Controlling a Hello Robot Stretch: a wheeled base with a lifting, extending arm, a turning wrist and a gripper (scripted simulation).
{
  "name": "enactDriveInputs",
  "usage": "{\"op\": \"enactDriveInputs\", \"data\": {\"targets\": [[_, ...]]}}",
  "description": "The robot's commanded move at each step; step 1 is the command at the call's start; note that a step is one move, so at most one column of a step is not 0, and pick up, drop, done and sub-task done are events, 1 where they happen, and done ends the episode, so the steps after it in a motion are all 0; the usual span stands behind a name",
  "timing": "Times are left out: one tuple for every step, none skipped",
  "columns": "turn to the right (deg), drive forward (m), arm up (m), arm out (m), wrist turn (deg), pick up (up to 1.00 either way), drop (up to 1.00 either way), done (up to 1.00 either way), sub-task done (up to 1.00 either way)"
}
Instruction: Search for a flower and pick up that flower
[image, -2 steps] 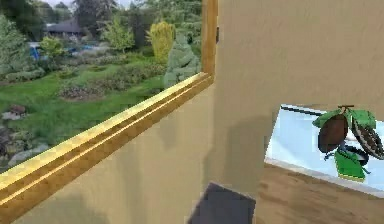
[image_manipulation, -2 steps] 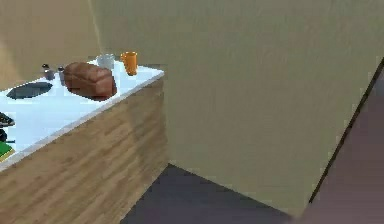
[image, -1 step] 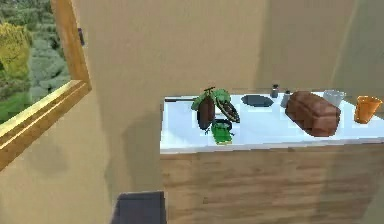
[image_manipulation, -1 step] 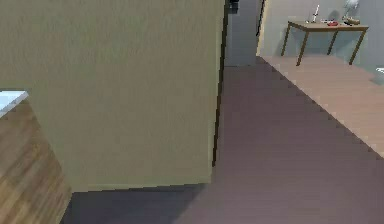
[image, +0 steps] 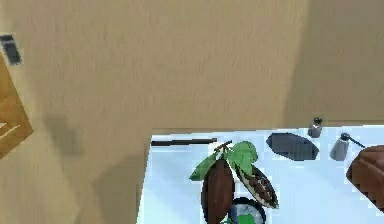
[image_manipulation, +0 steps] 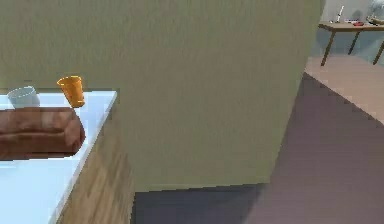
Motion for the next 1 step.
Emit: {"op": "enactDriveInputs", "data": {"targets": [[-45.0,0.0,0.0,0.0,0.0,0.0,0.0,0.0,0.0]]}}
